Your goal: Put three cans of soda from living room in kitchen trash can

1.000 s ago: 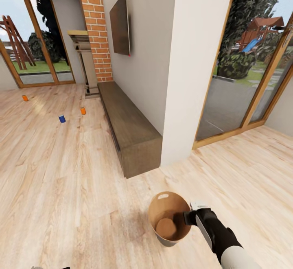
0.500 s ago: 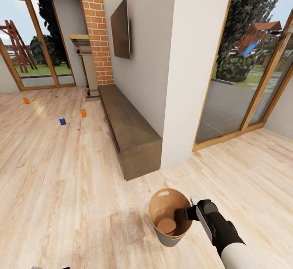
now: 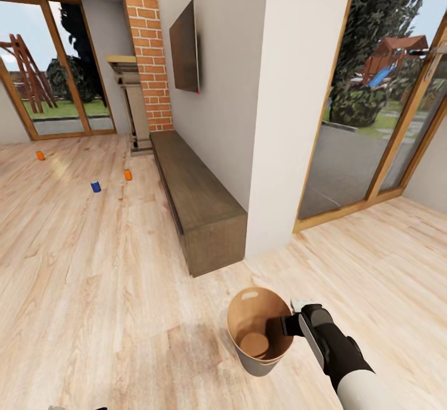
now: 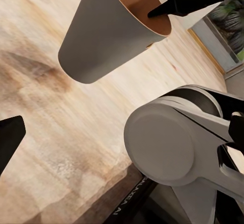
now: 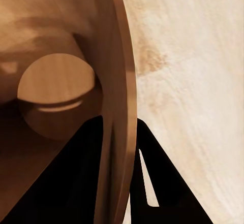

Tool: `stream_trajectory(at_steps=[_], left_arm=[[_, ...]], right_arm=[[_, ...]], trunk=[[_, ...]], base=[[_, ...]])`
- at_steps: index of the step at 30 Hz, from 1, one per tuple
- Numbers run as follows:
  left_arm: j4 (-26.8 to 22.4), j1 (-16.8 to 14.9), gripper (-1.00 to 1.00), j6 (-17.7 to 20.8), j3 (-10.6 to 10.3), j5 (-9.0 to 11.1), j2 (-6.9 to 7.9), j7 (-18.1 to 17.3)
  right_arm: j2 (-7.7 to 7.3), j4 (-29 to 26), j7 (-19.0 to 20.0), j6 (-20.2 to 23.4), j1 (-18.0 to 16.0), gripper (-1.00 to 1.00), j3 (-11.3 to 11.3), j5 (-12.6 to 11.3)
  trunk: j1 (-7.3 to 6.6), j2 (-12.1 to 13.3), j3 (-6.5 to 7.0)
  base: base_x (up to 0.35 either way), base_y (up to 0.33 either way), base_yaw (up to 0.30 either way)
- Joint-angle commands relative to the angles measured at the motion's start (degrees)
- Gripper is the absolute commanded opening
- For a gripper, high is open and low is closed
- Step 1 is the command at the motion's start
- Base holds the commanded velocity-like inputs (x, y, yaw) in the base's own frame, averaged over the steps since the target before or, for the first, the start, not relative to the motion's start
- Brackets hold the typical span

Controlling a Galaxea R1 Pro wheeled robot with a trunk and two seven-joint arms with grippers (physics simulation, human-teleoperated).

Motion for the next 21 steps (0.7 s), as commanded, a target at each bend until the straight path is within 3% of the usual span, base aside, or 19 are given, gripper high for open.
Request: stream_trajectory(at_steps=[1,21], left_arm=[[0.0,0.0,1.00,0.0,0.0,0.0,0.00,0.0],[0.0,0.0,1.00,0.0,0.0,0.0,0.00,0.0]], right_arm=[[0.01,0.0,0.2,0.0,0.0,-1.00,0.0,-0.7],[0.01,-0.1,0.2,0.0,0.0,-1.00,-0.1,-0.8]], trunk=[[0.00,0.0,0.09],[0.00,0.0,1.90]], base=[[0.000,0.000,0.000],[0.000,0.000,-0.001]])
